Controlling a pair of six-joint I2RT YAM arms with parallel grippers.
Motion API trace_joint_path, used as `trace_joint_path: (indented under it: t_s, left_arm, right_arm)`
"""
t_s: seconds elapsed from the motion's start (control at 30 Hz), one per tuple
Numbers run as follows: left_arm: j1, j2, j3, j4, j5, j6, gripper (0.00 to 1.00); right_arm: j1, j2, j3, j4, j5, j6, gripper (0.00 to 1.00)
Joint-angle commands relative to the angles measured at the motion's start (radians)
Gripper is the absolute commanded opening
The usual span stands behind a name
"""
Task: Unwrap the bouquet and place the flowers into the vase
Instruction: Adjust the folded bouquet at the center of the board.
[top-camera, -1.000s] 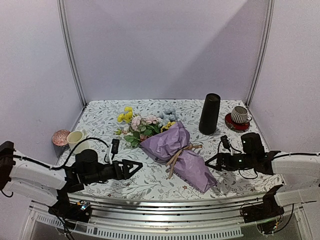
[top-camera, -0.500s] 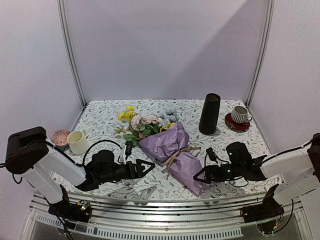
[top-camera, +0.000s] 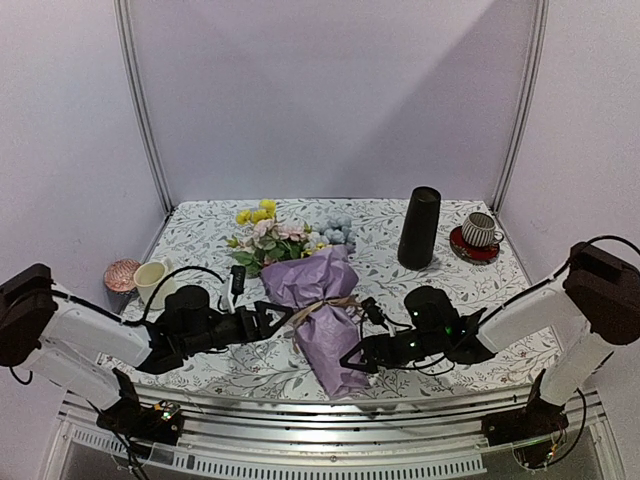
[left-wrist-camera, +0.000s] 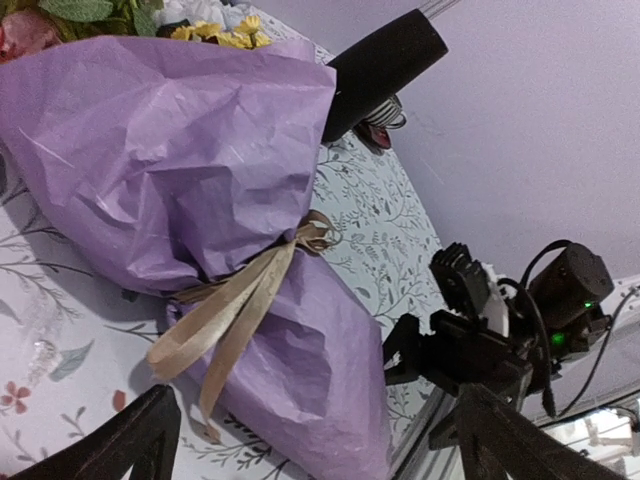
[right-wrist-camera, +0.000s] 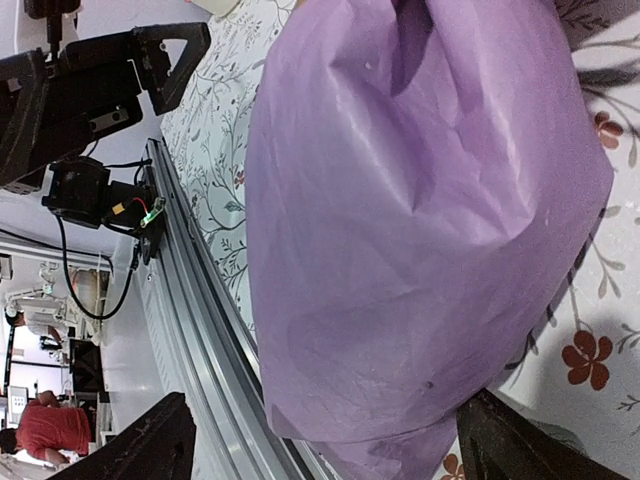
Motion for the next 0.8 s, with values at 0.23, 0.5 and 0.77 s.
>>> trace_joint_path:
  t_s: [0.23,0.5,0.77]
  left_arm:
    - [0.040,-0.179,-0.007,-0.381,-0.004,0.206,0.84]
    - [0.013,-0.084,0.035,-0.367,0.025,0.213,0.67]
    - [-0.023,0.100,0.120,-0.339,0.029,0.223,0.47]
  right_arm:
    - [-0.098,-0.215,0.012,-0.141,0.190,-0.158,0.94]
    - [-0.161,-0.280,0.024,-0.213,0.276,-0.356,0.94]
    - [-0.206,-0.214,0.081,-0.258,0.235,-0.417,0.93]
